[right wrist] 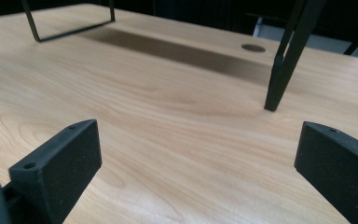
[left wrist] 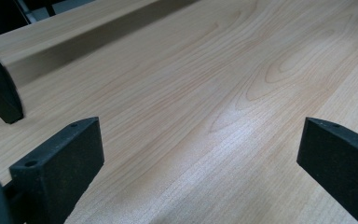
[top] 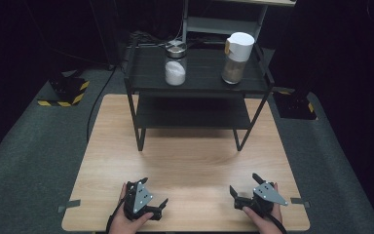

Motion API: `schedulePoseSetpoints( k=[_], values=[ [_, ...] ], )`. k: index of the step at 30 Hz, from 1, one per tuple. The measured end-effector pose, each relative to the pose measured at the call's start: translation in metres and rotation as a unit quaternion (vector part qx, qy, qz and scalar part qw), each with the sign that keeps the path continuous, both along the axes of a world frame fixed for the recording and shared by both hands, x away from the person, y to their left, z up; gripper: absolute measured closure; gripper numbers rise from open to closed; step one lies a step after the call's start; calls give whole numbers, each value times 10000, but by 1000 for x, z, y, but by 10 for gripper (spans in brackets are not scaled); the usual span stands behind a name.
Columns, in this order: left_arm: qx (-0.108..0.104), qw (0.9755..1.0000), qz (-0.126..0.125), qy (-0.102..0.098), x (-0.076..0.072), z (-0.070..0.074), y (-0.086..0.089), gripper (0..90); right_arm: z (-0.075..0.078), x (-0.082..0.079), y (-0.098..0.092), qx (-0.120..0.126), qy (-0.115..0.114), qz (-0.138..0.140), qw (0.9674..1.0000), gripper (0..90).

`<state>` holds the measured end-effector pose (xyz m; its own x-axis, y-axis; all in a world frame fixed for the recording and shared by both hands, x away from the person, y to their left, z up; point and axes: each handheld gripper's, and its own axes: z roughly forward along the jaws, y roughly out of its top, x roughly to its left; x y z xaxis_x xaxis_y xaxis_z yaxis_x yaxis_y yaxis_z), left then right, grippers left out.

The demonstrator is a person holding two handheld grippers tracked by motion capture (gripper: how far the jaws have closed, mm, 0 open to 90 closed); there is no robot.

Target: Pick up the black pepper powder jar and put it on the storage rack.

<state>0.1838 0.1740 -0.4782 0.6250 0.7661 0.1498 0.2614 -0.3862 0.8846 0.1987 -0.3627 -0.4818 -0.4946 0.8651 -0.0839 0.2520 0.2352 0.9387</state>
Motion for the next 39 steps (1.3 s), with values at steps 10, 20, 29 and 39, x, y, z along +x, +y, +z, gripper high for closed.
schedulePoseSetpoints(
  k=[10,20,29,39],
  values=[
    [58,10000,-74,-13,0,0,0,7,2,5,-2,-101,214,178,9996,3],
    [53,9999,-161,-5,1,1,2,7,2,3,3,-209,186,163,9995,3],
    [60,9997,-202,83,7,2,1,7,2,3,2,-160,205,115,9996,3],
    [79,9996,-235,104,14,3,-3,7,0,-1,4,-224,87,117,9996,4]
  ],
)
